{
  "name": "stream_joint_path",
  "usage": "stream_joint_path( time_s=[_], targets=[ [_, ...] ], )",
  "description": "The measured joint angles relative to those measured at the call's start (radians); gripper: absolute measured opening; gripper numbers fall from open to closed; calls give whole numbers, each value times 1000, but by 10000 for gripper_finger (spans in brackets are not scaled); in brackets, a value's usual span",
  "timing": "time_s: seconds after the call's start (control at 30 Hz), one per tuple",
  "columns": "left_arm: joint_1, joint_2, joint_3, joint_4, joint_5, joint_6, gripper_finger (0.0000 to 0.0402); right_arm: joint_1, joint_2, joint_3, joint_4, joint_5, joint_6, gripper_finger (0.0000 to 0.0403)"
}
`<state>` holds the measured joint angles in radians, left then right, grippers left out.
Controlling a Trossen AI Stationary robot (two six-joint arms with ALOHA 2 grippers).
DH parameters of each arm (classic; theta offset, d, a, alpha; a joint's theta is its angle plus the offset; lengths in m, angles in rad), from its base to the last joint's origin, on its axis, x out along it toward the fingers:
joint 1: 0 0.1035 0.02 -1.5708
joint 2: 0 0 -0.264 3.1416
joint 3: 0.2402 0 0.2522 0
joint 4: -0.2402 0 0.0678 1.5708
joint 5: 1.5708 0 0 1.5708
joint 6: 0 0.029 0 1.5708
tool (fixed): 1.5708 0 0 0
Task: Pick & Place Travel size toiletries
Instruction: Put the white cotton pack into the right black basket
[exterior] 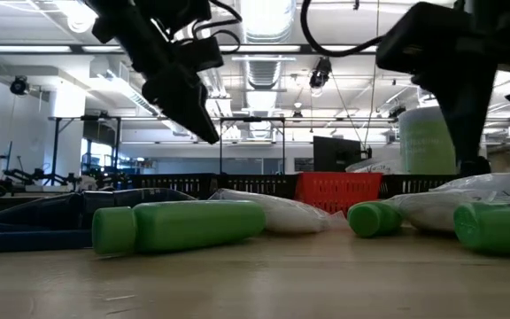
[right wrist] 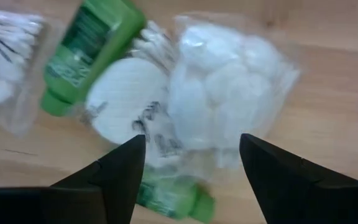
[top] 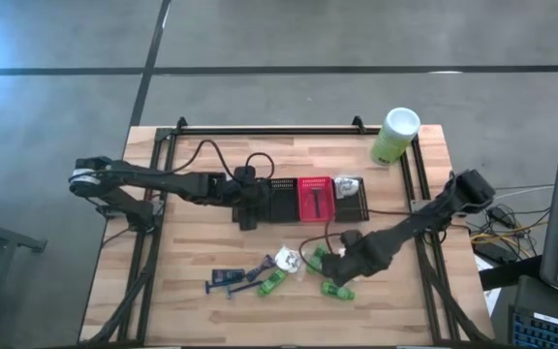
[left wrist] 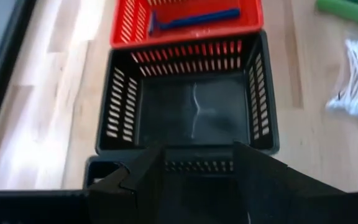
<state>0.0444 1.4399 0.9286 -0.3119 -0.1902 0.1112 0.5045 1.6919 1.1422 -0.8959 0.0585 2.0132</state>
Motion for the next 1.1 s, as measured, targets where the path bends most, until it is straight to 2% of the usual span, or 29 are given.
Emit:
stream_joint_path(
  time_s=[0.2,0.43,0.6,0.87,1.1],
  targets=[
    [0,0,-19,-4,52,-3,190,-21,47,83,-56,54,17,239],
    [0,0,-41,-2,61,-4,190,-64,167,166,-186,50,-91,254],
    [0,0,-58,-1,61,-5,191,-64,180,157,-163,19,-123,257],
    [0,-1,-66,34,62,-1,190,-36,135,37,-123,-60,-33,210],
    [0,-1,-66,81,62,8,190,-18,90,-2,-117,-63,13,151]
  ],
)
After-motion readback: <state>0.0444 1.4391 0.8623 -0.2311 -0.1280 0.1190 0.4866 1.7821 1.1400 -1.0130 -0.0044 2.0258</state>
